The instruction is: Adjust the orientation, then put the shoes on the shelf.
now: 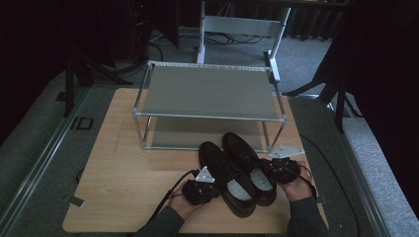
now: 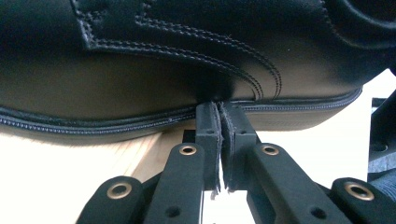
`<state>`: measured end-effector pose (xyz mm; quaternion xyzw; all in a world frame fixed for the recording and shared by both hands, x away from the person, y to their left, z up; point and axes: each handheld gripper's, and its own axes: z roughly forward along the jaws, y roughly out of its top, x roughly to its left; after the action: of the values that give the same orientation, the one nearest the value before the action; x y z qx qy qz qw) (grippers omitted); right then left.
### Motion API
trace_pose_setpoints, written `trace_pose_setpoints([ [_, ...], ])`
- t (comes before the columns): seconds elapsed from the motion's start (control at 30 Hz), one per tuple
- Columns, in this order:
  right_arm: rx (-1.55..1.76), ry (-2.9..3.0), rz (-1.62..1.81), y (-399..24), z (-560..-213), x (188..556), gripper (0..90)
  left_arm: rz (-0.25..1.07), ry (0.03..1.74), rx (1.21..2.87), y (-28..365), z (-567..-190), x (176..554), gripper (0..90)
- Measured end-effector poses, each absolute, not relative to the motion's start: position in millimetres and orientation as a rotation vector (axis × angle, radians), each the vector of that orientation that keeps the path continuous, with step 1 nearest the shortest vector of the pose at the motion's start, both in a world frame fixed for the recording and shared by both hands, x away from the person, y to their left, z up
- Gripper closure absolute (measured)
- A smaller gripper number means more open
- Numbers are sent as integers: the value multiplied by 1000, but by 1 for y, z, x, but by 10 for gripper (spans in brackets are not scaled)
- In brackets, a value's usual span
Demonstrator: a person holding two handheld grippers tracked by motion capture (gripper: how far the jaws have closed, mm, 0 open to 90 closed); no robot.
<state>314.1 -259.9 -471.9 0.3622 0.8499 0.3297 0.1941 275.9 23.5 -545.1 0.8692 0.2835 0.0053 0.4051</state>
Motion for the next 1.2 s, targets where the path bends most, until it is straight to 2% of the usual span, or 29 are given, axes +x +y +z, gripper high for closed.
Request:
trace_pose_setpoints([
  [0.6,992,2401,919,-290,-470,327,801,-17,644,2212,-15,-545,278,868],
  [0.77,1003,2396,937,-294,-472,329,788,-24,635,2203,-15,-546,278,859],
  [0.97,1024,2379,923,-294,-471,327,694,-10,616,2202,-14,-545,273,760],
  [1.0,1017,2379,918,-294,-468,323,644,-13,619,2185,-10,-543,272,751],
  [1.2,1020,2351,896,-295,-460,312,592,57,644,2191,8,-538,269,722],
])
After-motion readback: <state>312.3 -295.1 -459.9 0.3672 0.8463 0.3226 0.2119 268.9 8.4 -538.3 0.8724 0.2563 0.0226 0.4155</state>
